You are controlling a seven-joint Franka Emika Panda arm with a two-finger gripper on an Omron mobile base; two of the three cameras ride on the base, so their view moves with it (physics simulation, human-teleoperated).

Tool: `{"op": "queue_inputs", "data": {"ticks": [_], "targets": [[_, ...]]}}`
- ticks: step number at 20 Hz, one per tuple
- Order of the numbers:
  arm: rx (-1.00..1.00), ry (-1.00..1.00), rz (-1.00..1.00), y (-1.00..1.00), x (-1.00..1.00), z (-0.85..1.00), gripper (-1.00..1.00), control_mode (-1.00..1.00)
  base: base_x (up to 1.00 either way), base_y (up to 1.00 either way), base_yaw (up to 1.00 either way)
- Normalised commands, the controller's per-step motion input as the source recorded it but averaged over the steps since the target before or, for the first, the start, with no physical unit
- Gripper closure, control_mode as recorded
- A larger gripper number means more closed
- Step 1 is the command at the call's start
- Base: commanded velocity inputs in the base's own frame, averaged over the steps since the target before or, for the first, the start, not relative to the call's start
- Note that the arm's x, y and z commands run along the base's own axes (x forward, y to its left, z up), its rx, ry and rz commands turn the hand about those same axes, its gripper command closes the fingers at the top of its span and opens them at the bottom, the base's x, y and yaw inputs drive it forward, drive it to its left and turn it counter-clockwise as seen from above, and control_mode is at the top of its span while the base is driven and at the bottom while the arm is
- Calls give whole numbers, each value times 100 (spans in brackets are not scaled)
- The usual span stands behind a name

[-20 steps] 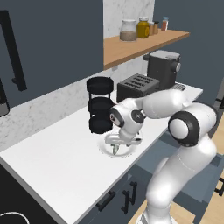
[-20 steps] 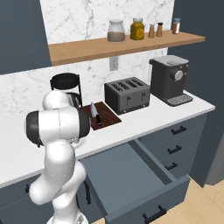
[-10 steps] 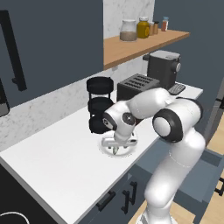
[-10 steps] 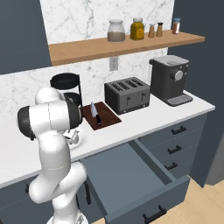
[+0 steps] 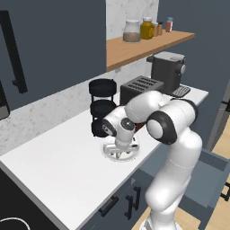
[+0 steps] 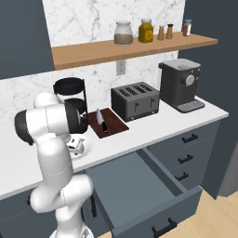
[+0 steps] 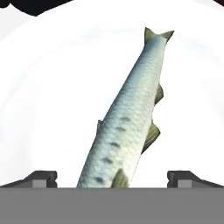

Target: Pick up the knife from the drawer and place it on the cutting board. Then place the meat from the plate to the cutting board.

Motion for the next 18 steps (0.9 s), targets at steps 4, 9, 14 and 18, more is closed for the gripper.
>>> {"op": "queue_inputs", "data": {"ticks": [4, 9, 14, 18], "targets": [[0, 11, -3, 0, 51, 0, 100, -100, 0, 0, 0], [0, 12, 0, -14, 26, 0, 100, -100, 0, 0, 0], [8, 9, 0, -28, 1, 0, 100, -100, 0, 0, 0], [9, 2, 0, -36, -6, 11, 100, -100, 0, 0, 0]]}}
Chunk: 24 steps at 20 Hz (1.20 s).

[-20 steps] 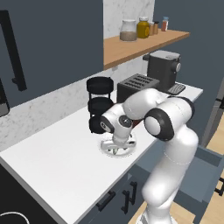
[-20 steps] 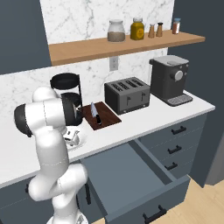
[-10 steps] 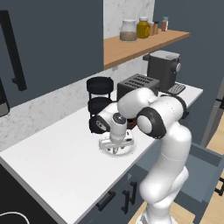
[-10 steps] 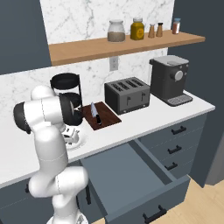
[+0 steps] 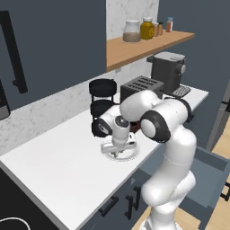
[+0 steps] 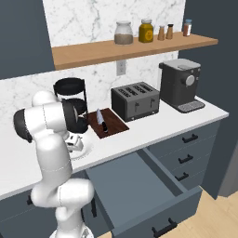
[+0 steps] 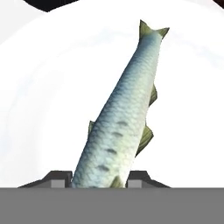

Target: Pick up the knife from the drawer and place it on the cutting board. Then place the meat from the plate to the cutting board.

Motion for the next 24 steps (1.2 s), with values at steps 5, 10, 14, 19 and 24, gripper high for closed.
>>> {"op": "queue_inputs", "data": {"ticks": [5, 10, 14, 19, 24], "targets": [[4, 0, 0, -43, -40, 74, 100, -100, 0, 0, 0], [0, 0, 0, -87, -50, 84, 100, -100, 0, 0, 0], [0, 3, 0, -100, -17, 93, 100, -100, 0, 0, 0], [-2, 10, 11, -100, 11, 97, 100, -100, 0, 0, 0], [-8, 12, 11, -75, 72, 91, 100, -100, 0, 0, 0]]}}
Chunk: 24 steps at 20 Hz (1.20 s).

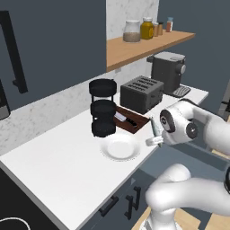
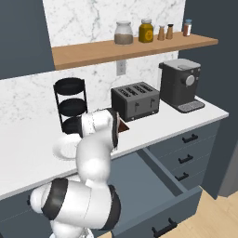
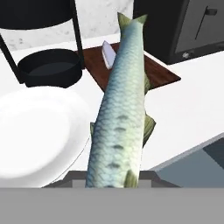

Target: Pick up the knife from the drawer and place it on the cutting board. Then place the meat from the plate to the cutting board.

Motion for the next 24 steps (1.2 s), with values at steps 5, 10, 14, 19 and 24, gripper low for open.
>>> {"op": "queue_inputs", "data": {"ticks": [5, 10, 14, 19, 24], "targets": [[-12, 15, 10, -46, 98, 85, 100, -100, 0, 0, 0], [-14, 26, 5, -7, 100, 89, 100, -100, 0, 0, 0], [-21, 33, 8, 0, 100, 21, 100, -100, 0, 0, 0], [-21, 40, 10, 0, 91, -5, 100, -100, 0, 0, 0], [-12, 19, 6, -11, 55, 0, 100, -100, 0, 0, 0]]}}
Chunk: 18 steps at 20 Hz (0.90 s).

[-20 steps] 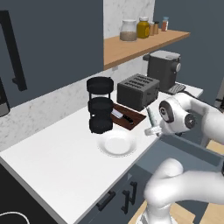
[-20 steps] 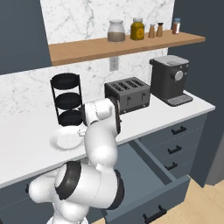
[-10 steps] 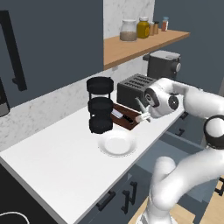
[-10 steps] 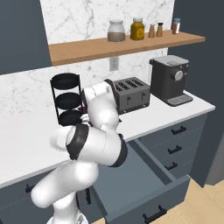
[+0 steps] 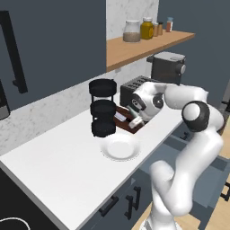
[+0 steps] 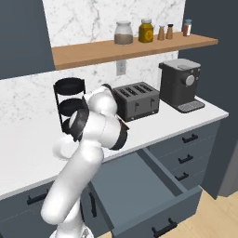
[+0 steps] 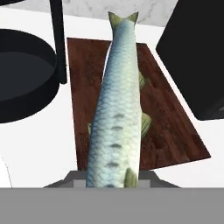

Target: Pick up the knife from the drawer and place it on the cutting board. Then place the meat from the plate to the cutting board.

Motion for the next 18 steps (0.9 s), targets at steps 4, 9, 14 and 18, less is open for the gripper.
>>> {"op": "queue_inputs", "data": {"ticks": [4, 9, 14, 18], "targets": [[-8, 11, 3, -33, 57, 4, 100, -100, 0, 0, 0], [-5, 1, 0, -56, 36, 27, 100, -100, 0, 0, 0], [-1, 1, 0, -54, 36, 39, 100, -100, 0, 0, 0], [-3, 10, 0, -22, 59, 17, -100, -100, 0, 0, 0]]}}
